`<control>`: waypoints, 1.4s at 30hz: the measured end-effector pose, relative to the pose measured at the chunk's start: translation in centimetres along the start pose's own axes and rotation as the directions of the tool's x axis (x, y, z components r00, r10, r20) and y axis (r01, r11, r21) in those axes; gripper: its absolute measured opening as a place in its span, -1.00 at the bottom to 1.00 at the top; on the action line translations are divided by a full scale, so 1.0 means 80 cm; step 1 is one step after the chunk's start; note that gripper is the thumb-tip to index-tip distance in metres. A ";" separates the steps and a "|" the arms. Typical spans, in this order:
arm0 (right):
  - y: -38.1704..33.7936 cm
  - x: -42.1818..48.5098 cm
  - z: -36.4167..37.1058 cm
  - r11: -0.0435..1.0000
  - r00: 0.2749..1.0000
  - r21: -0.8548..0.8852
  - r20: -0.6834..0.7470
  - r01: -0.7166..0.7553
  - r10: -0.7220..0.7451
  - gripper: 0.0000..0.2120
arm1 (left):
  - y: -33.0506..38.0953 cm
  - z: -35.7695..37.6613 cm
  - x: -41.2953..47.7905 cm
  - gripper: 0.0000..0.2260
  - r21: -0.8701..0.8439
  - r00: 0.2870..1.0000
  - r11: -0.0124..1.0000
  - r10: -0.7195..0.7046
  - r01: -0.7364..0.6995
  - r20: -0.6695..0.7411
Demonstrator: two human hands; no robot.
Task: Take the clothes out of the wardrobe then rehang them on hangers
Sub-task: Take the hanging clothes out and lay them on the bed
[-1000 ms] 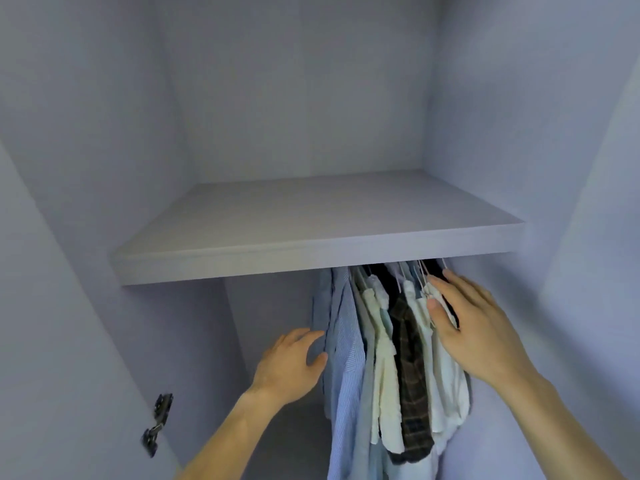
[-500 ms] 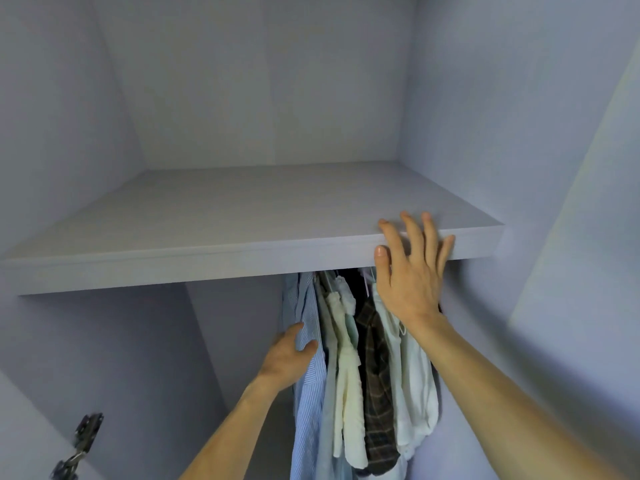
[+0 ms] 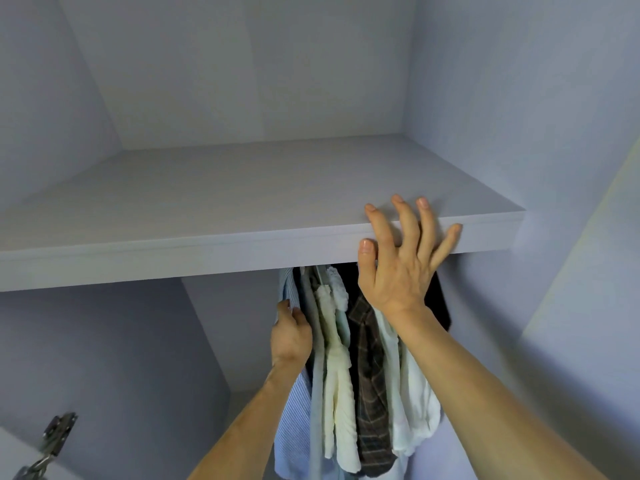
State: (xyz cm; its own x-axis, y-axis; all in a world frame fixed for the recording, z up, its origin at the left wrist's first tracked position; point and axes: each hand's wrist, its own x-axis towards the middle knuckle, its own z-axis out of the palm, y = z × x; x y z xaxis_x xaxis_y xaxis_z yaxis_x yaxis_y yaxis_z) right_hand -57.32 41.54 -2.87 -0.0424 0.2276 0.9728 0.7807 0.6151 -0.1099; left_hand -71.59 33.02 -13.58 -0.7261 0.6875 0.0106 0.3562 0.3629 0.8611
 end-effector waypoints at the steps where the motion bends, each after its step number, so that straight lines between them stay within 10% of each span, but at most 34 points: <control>1: 0.000 0.000 -0.001 1.000 1.000 0.001 0.001 -0.002 0.002 -0.61 | 0.003 -0.001 -0.001 -0.70 -0.042 1.000 0.999 -0.001 0.000 -0.020; 19: -0.005 0.002 -0.018 1.000 0.996 -0.002 0.094 -0.004 0.004 -0.56 | -0.015 -0.067 -0.030 -0.65 -0.178 0.982 0.980 0.059 -0.091 -0.181; 25: -0.047 -0.095 -0.052 0.965 0.953 0.262 0.298 -0.018 -0.063 -0.37 | -0.093 -0.104 -0.108 -0.67 -0.085 0.980 0.996 0.005 -0.022 -0.197; 34: -0.203 -0.235 -0.083 0.577 0.408 0.529 0.848 -0.622 -0.339 -0.39 | -0.255 -0.201 -0.318 -0.76 0.318 0.966 0.937 -0.063 0.144 -0.252; 42: -0.327 -0.334 -0.180 0.460 -0.060 0.783 0.482 -0.418 -0.874 -0.76 | -0.320 -0.258 -0.565 -0.53 0.449 0.910 0.793 -0.340 0.412 -0.236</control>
State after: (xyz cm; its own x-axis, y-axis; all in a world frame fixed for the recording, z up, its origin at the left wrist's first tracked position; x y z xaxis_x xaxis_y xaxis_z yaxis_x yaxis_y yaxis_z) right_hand -67.65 8.48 -23.09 -0.9803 -0.1880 -0.0606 -0.1114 0.7794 -0.6165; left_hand -60.02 -20.33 -25.64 -0.9209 0.3542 -0.1626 0.2473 0.8536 0.4585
